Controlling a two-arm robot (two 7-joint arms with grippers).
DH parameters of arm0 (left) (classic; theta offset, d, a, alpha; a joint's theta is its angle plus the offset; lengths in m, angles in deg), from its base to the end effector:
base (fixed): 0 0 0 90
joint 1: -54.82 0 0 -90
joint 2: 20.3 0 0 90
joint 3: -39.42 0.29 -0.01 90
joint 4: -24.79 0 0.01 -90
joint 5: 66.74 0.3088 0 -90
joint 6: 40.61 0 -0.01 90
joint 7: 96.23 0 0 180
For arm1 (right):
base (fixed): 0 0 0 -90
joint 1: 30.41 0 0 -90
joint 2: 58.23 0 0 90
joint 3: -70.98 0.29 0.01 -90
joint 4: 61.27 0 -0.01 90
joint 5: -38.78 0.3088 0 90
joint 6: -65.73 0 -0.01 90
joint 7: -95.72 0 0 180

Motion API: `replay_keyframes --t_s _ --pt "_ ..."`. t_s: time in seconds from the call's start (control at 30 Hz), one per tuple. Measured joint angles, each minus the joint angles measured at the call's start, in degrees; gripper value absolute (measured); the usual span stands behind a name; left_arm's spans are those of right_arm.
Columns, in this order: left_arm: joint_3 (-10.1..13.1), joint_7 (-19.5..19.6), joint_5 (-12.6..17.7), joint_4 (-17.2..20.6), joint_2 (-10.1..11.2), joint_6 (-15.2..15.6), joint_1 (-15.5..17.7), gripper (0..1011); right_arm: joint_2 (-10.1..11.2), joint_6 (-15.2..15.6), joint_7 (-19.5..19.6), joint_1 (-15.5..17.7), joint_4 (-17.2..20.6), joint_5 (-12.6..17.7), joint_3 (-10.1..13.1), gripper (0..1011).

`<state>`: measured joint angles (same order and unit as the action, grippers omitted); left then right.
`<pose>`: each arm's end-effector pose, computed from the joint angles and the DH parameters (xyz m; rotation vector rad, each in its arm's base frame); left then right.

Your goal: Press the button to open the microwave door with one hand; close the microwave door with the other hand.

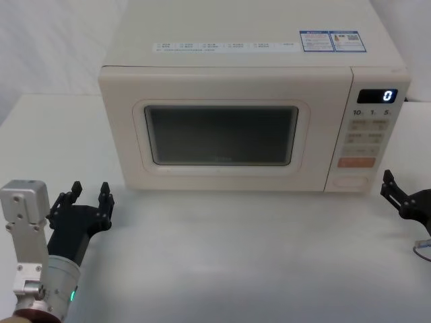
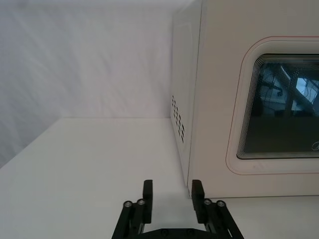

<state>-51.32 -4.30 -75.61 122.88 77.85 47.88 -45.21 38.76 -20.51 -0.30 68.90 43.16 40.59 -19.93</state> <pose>0.2781 0.0403 -0.3047 -0.0043 0.0152 1.5302 0.2815 -0.0218 -0.2690 -0.0535 -0.0805 -1.4255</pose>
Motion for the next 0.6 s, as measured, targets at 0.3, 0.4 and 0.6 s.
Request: replay_keyframes --t_s 0.3,0.4,0.6 --pt "0.0 0.0 -0.05 0.03 0.0 0.0 0.0 785 0.0 0.0 0.0 0.0 0.0 0.0 0.0 1002" --pt "0.0 0.0 -0.05 0.03 0.0 0.0 0.0 877 0.0 0.0 0.0 0.0 0.0 0.0 0.0 1002" --pt "0.0 0.0 -0.05 0.03 0.0 0.0 0.0 1001 0.0 0.0 0.0 0.0 0.0 0.0 0.0 1002"
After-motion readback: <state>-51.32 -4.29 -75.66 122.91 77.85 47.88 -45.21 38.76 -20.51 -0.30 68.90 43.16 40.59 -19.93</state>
